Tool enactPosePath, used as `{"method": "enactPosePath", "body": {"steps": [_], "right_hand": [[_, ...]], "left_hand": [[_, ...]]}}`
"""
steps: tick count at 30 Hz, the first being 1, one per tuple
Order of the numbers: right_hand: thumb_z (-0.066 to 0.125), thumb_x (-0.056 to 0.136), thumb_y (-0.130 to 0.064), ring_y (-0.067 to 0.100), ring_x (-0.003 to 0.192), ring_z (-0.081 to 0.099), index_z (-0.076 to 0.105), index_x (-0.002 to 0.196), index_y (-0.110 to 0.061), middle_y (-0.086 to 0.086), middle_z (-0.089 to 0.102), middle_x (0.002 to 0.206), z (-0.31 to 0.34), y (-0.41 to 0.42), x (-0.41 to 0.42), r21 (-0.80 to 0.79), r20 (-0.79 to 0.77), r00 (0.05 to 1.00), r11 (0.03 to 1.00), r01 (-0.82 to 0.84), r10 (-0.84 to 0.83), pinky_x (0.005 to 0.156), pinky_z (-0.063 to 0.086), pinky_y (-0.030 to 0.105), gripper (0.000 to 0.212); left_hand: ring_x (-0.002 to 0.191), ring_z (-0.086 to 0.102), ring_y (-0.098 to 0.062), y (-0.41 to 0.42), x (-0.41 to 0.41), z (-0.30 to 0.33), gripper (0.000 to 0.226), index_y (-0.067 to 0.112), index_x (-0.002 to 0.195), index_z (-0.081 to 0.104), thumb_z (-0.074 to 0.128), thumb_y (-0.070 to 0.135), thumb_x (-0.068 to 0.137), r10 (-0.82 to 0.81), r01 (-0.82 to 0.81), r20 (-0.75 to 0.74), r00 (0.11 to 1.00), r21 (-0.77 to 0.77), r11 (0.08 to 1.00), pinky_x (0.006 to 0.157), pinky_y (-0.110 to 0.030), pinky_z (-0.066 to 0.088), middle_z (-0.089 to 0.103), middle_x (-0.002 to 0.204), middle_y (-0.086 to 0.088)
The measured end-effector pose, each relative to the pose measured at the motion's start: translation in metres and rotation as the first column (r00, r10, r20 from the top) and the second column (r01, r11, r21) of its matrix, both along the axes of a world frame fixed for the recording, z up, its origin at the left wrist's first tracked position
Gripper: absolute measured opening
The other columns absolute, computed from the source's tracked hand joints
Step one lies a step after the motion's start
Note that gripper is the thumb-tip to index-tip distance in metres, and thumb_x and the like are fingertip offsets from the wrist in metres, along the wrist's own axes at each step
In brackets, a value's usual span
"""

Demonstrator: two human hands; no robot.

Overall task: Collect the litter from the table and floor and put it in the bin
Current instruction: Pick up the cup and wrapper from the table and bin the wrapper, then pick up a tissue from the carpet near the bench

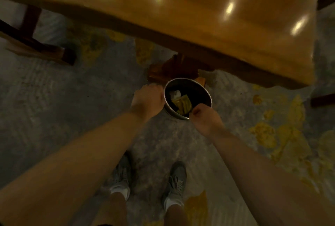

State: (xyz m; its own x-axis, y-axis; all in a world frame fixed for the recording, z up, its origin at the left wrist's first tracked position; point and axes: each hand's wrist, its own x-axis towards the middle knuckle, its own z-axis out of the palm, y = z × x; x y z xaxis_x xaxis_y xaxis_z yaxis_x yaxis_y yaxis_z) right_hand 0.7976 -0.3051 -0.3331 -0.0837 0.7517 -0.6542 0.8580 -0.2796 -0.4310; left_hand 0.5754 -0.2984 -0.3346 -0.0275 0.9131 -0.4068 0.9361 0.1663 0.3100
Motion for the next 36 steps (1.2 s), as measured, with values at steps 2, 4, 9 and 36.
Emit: {"method": "enactPosePath", "body": {"steps": [2,4,9,36], "right_hand": [[0.058,0.094,-0.032,0.027,0.085,0.065,0.061,0.094,-0.024,0.005,0.068,0.091,0.034,-0.004,-0.013,0.02,0.023,0.991,0.991,-0.132,0.131,0.067,0.047,0.032,0.009],[0.059,0.094,-0.033,0.027,0.083,0.064,0.056,0.089,-0.026,0.005,0.066,0.091,0.068,-0.007,-0.03,0.032,0.056,0.966,0.966,-0.255,0.253,0.068,0.049,0.034,0.01],[0.061,0.092,-0.038,0.022,0.078,0.063,0.061,0.094,-0.026,0.001,0.066,0.088,0.167,-0.015,-0.088,0.138,0.098,0.878,0.868,-0.477,0.468,0.069,0.055,0.04,0.012],[0.064,0.09,-0.043,0.001,0.077,0.058,0.062,0.099,-0.038,-0.016,0.058,0.086,0.431,-0.202,-0.497,0.535,0.178,0.308,0.171,-0.827,0.934,0.066,0.048,0.021,0.011]], "left_hand": [[0.104,0.063,-0.034,-0.019,-0.017,0.035,0.026,0.018,0.108,0.066,0.049,0.034,0.094,-0.032,0.03,-0.083,0.996,-0.03,0.999,0.085,-0.045,0.051,0.065,0.114,-0.012],[0.107,0.063,-0.034,-0.041,-0.035,0.07,0.031,0.019,0.112,0.067,0.048,0.035,0.095,-0.022,0.013,-0.121,0.992,-0.072,0.997,0.087,-0.043,0.049,0.066,0.117,-0.012],[0.106,0.061,-0.031,-0.101,-0.086,0.174,0.025,0.023,0.106,0.068,0.054,0.038,0.09,0.202,-0.203,-0.075,0.976,-0.005,0.979,0.085,-0.041,0.049,0.067,0.111,-0.007],[0.098,0.06,-0.012,-0.439,-0.4,0.45,0.025,0.028,0.104,0.069,0.066,0.047,0.088,0.784,-0.722,0.031,0.62,0.414,0.554,0.085,-0.033,0.055,0.066,0.104,0.007]]}}
